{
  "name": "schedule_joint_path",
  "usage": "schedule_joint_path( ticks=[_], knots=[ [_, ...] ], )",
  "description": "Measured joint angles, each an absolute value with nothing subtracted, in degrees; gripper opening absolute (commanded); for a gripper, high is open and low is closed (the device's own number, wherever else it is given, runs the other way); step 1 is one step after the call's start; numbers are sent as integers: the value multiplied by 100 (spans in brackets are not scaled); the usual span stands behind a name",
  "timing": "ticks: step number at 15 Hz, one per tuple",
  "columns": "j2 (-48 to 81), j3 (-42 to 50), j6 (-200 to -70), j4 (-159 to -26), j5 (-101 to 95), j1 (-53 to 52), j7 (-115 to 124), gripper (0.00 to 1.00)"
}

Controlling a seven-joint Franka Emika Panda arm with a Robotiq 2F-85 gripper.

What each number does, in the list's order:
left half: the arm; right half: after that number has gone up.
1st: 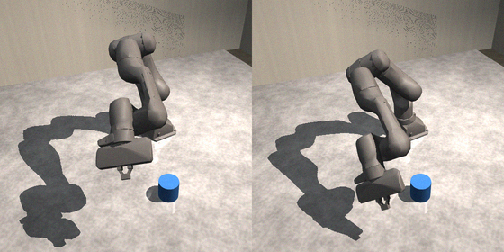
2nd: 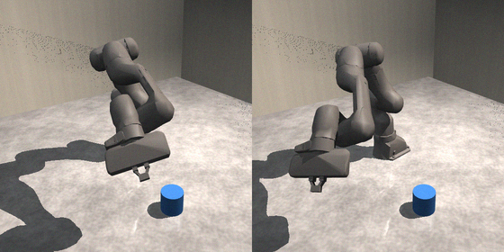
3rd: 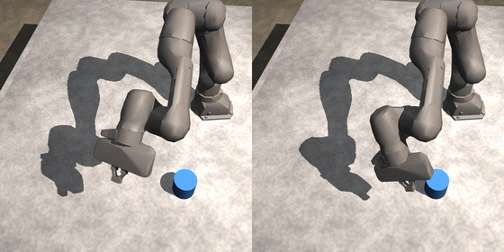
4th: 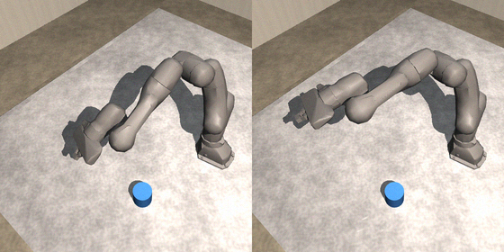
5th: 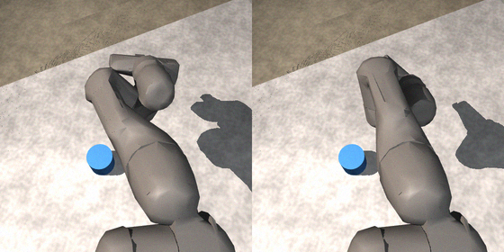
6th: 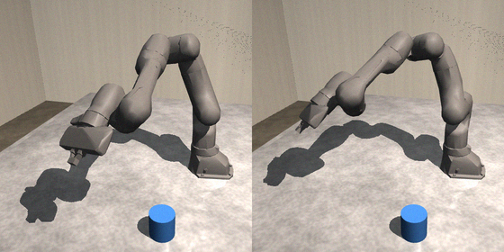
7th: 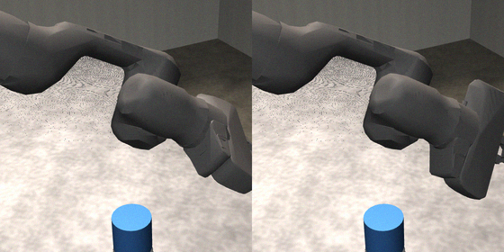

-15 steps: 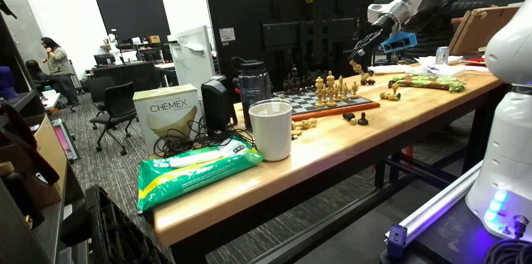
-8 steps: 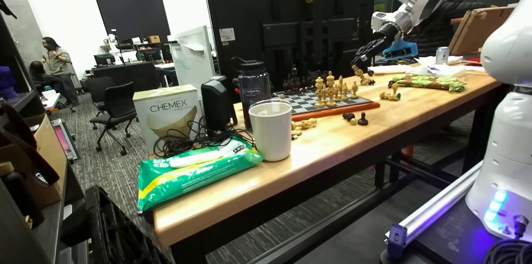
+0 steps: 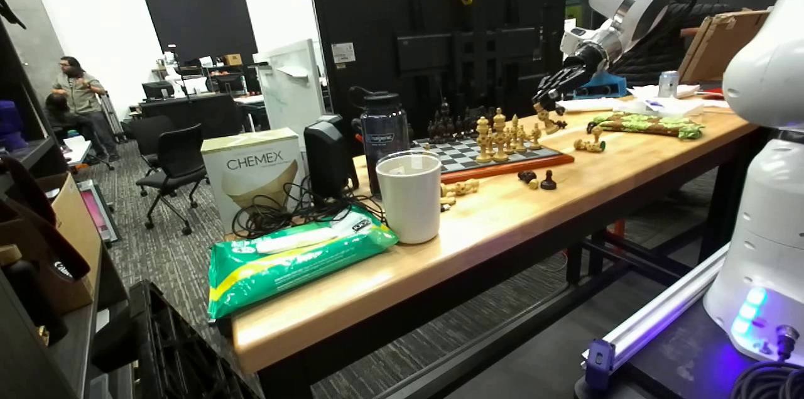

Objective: Put one white chess piece on the chess board.

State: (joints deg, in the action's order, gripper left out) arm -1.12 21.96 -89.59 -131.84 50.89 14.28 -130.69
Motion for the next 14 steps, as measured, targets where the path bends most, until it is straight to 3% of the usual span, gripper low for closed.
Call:
schedule_joint_path(
  ticks=[14],
  knots=[
    [1139,2042,-8093,-12330,5532,1838,-13916,4]
  ],
)
